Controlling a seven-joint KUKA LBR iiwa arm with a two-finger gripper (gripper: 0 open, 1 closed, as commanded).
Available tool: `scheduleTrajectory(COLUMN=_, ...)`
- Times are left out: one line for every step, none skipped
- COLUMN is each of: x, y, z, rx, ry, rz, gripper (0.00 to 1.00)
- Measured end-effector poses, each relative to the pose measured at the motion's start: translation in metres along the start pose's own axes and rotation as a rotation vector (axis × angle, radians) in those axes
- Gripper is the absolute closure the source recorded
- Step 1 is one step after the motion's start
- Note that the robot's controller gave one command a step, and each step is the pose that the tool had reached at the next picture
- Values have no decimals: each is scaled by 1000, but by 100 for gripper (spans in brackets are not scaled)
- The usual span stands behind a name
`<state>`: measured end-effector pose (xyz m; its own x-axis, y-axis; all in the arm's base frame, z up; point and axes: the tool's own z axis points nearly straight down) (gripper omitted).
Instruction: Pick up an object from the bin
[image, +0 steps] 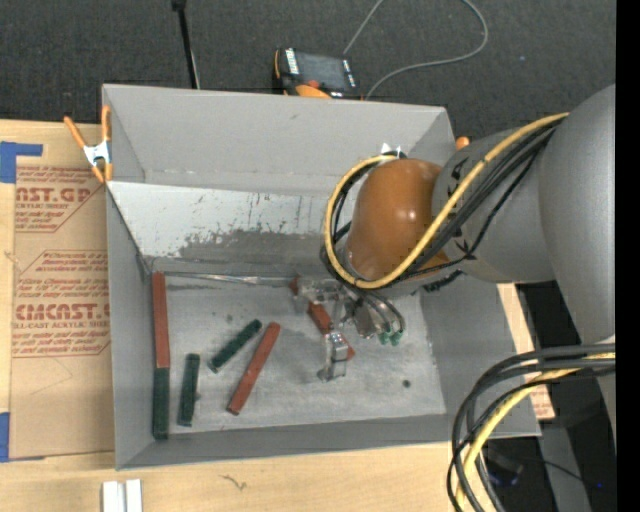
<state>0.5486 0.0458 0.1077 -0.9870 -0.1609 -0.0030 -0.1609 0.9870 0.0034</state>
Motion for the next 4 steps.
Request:
scheduleTrajectory(x=-48, y=78, z=40, rx=0, ry=1, rz=-134, gripper=0)
scheduleTrajectory(x=-43, y=92, z=38, rx=1, ry=2, rz=-537, gripper=0)
scheduleTrajectory(x=-22, y=93, z=39, rx=0, ry=4, rz=-1104, gripper=0)
scheduleTrajectory(x=-22, y=93, z=38, rx=-2, ry=3, rz=-1102, gripper=100)
